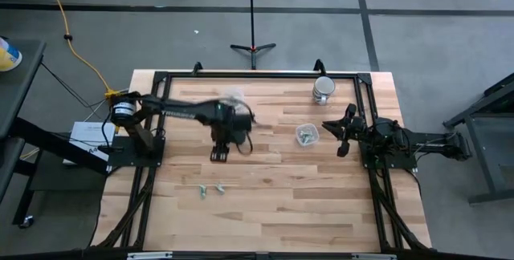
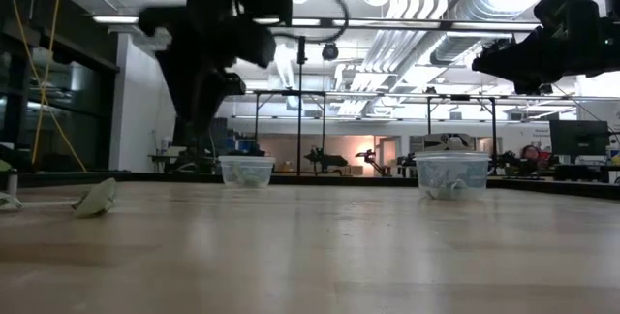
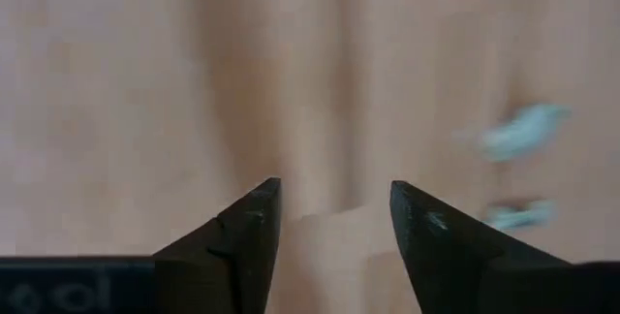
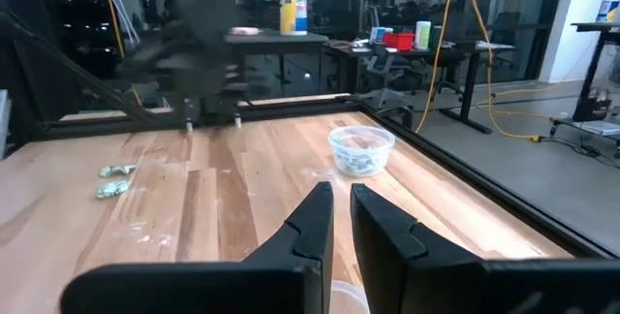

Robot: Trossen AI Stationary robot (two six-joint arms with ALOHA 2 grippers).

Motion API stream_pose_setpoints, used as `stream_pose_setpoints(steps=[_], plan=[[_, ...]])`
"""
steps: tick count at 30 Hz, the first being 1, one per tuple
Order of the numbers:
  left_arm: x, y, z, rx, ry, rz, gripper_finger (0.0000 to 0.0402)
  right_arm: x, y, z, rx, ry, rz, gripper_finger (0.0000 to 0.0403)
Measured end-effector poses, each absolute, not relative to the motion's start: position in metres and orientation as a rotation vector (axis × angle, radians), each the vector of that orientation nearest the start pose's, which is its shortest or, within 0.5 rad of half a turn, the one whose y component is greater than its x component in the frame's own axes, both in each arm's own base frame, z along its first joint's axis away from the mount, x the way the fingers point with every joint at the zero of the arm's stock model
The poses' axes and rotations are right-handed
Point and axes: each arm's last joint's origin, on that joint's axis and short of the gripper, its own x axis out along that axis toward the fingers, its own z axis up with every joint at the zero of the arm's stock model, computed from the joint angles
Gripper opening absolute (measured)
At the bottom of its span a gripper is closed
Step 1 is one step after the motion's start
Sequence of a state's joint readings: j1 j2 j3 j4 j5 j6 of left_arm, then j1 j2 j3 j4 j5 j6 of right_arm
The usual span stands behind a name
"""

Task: Pick and place Stevia / Truvia into bins
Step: Put the stevia packet into the round transparent container

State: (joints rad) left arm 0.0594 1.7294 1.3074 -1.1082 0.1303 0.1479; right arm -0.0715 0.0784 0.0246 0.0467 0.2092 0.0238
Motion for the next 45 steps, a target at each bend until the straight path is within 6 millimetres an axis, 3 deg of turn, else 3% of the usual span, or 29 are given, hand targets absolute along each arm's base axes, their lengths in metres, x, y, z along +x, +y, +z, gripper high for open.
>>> stream_pose_setpoints(steps=[9, 17, 27, 31, 35, 40, 45], plan=[[0.3, -0.081, 0.191, 0.117, 1.467, -0.427, 0.0219, 0.101, -0.011, 0.172, 0.058, -0.021, -0.195, 0.0032], [0.291, -0.121, 0.175, 0.194, 1.37, -0.439, 0.0229, 0.101, -0.011, 0.172, 0.058, -0.022, -0.195, 0.0032], [0.281, -0.121, 0.144, 0.242, 1.291, -0.354, 0.0211, 0.101, -0.011, 0.17, 0.078, -0.002, -0.195, 0.0032], [0.276, -0.12, 0.139, 0.243, 1.301, -0.362, 0.0185, 0.101, -0.011, 0.17, 0.066, -0.001, -0.195, 0.0032], [0.277, -0.12, 0.14, 0.248, 1.306, -0.364, 0.0128, 0.101, -0.011, 0.17, 0.065, -0.001, -0.196, 0.0032], [0.287, -0.108, 0.148, 0.17, 1.336, -0.296, 0.0023, 0.101, -0.011, 0.17, 0.065, -0.001, -0.196, 0.0032], [0.304, -0.08, 0.161, 0.276, 1.312, -0.188, 0.0038, 0.101, -0.012, 0.17, 0.069, -0.003, -0.222, 0.0032]])
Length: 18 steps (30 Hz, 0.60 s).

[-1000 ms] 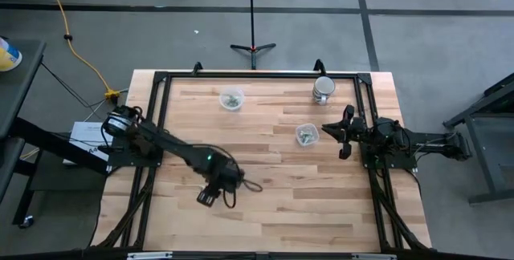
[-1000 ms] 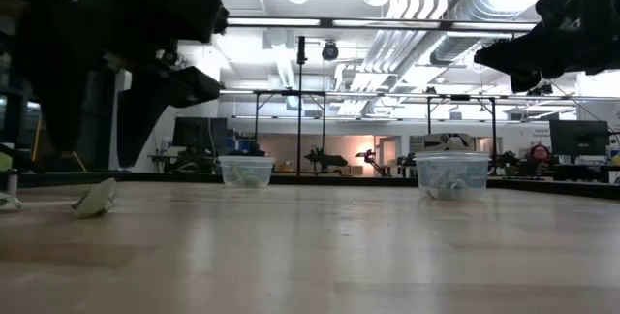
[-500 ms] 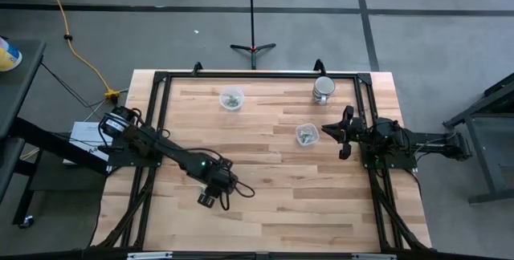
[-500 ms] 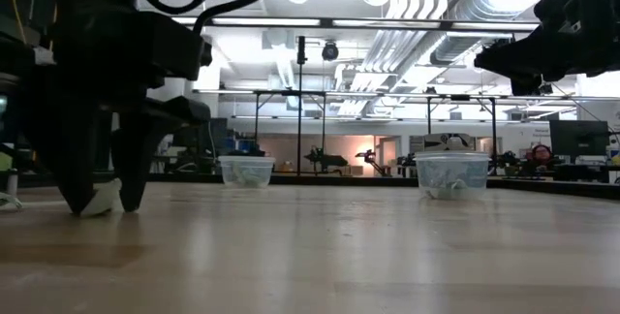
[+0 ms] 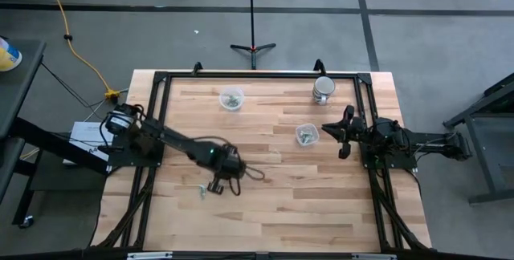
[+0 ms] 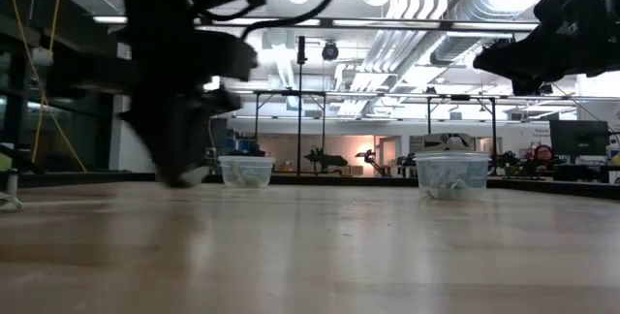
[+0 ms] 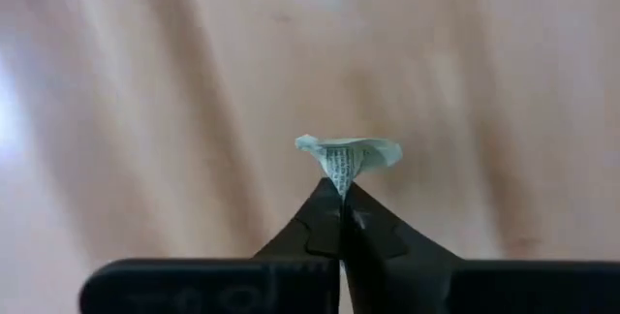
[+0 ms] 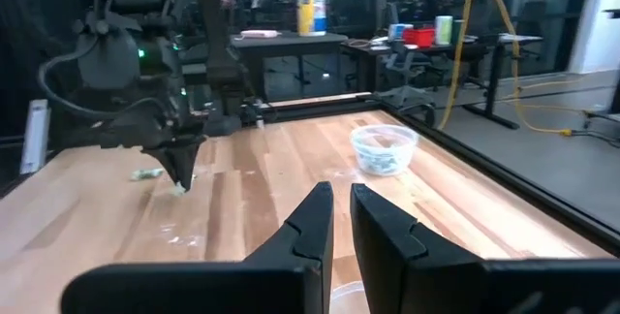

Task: Pick and place Stevia / Truvia into bins
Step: Put the stevia packet into the round transparent container

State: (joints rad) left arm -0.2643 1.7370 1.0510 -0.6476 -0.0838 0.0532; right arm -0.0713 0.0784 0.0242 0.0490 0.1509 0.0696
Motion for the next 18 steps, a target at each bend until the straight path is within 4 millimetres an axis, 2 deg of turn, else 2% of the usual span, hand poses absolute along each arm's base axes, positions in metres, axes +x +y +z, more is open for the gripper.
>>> stream_pose_setpoints(steps=[3, 9, 13, 18], plan=[[0.317, -0.058, 0.173, 0.341, 1.265, -0.193, 0.0029, 0.1, -0.013, 0.17, 0.069, -0.004, -0.263, 0.0032], [0.335, 0.004, 0.198, 0.375, 1.238, -0.067, 0.0021, 0.1, -0.013, 0.17, 0.069, -0.005, -0.282, 0.0032], [0.335, 0.052, 0.209, 0.404, 1.274, 0.081, 0.0028, 0.1, -0.013, 0.17, 0.069, -0.005, -0.282, 0.0032], [0.324, 0.116, 0.218, 0.312, 1.279, 0.248, 0.0022, 0.1, -0.013, 0.17, 0.07, -0.004, -0.282, 0.0032]])
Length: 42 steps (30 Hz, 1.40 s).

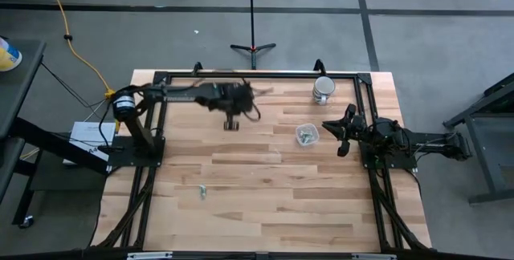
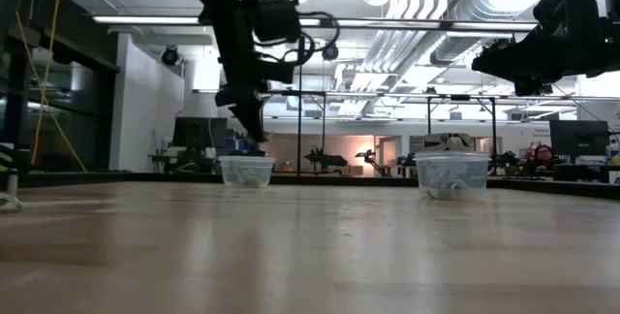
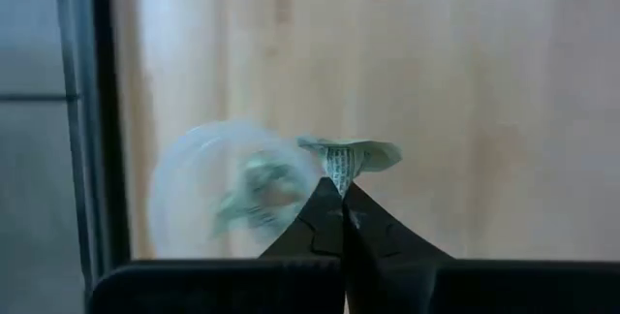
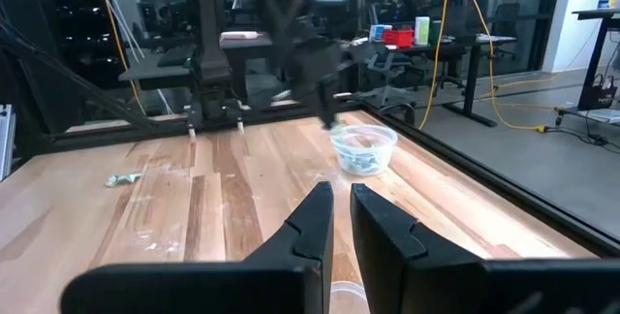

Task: Pick and place Stevia / Truvia into bins
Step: Put the stevia packet into the round transparent container

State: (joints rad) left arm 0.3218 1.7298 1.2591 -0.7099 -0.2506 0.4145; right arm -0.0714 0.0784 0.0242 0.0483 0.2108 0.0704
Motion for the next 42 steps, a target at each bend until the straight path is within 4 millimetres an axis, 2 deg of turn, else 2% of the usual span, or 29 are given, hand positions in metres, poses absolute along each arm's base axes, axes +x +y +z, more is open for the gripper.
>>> stream_pose_setpoints(steps=[5, 9, 12, 15, 17, 20, 23, 27, 31, 34, 38, 42], plan=[[0.308, 0.156, 0.22, 0.266, 1.296, 0.323, 0.003, 0.1, -0.013, 0.17, 0.047, -0.001, -0.282, 0.0032], [0.296, 0.179, 0.219, 0.179, 1.291, 0.367, 0.0083, 0.1, -0.013, 0.17, 0.044, 0.0, -0.282, 0.0032], [0.292, 0.184, 0.219, 0.159, 1.292, 0.374, 0.0132, 0.1, -0.013, 0.17, 0.044, 0.002, -0.282, 0.0032], [0.291, 0.179, 0.221, 0.138, 1.292, 0.336, 0.0179, 0.1, -0.013, 0.17, 0.043, 0.006, -0.282, 0.0032], [0.293, 0.162, 0.227, 0.112, 1.308, 0.256, 0.0203, 0.1, -0.013, 0.17, 0.043, 0.007, -0.282, 0.0032], [0.294, 0.124, 0.238, 0.039, 1.338, 0.134, 0.0223, 0.1, -0.013, 0.17, 0.043, 0.007, -0.282, 0.0032], [0.291, 0.086, 0.244, -0.1, 1.41, 0.13, 0.0228, 0.1, -0.013, 0.17, 0.043, 0.007, -0.282, 0.0032], [0.287, 0.038, 0.239, -0.354, 1.517, 0.257, 0.0229, 0.1, -0.013, 0.169, 0.046, 0.011, -0.279, 0.0032], [0.28, -0.006, 0.222, -0.441, 1.592, 0.356, 0.0229, 0.1, -0.013, 0.169, 0.046, 0.012, -0.279, 0.0032], [0.271, -0.032, 0.212, -0.524, 1.638, 0.434, 0.0229, 0.1, -0.013, 0.169, 0.046, 0.013, -0.279, 0.0032], [0.265, -0.06, 0.209, -0.632, 1.614, 0.59, 0.0229, 0.1, -0.013, 0.169, 0.046, 0.013, -0.276, 0.0032], [0.266, -0.083, 0.209, -0.77, 1.488, 0.734, 0.0229, 0.1, -0.013, 0.169, 0.047, 0.014, -0.262, 0.0032]])
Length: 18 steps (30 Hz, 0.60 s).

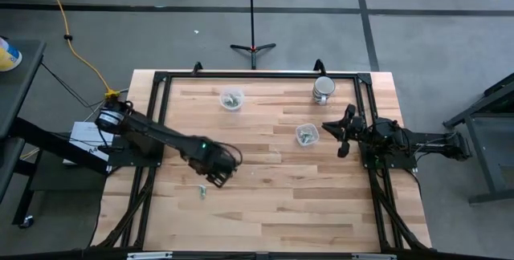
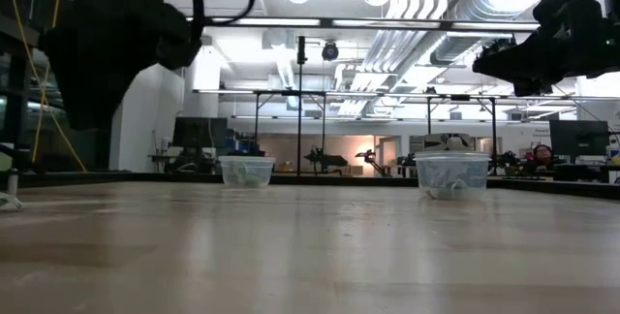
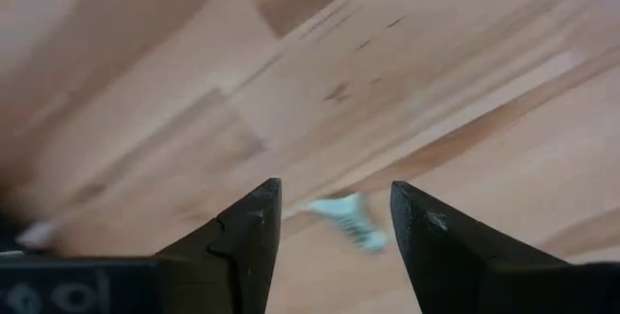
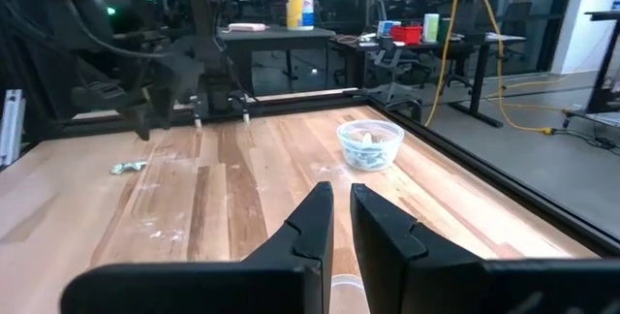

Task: Pick and place Stevia / Truvia into bins
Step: Put the stevia packet into the round transparent container

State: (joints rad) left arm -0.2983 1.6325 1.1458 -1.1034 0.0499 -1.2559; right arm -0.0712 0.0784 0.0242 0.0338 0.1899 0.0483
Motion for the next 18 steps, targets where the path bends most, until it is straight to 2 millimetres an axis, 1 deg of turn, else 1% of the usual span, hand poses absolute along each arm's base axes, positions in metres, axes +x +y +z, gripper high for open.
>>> stream_pose_setpoints(steps=[4, 9, 13, 18], plan=[[0.266, -0.108, 0.205, -0.827, 1.395, 0.774, 0.0229, 0.1, -0.012, 0.169, 0.047, 0.016, -0.241, 0.0032], [0.263, -0.133, 0.192, -0.885, 1.392, 0.842, 0.023, 0.1, -0.011, 0.168, 0.047, 0.025, -0.22, 0.0032], [0.262, -0.143, 0.182, -0.91, 1.395, 0.912, 0.023, 0.101, -0.011, 0.168, 0.046, 0.029, -0.215, 0.0032], [0.265, -0.146, 0.167, -0.926, 1.437, 0.973, 0.023, 0.101, -0.011, 0.167, 0.044, 0.03, -0.214, 0.0032]])
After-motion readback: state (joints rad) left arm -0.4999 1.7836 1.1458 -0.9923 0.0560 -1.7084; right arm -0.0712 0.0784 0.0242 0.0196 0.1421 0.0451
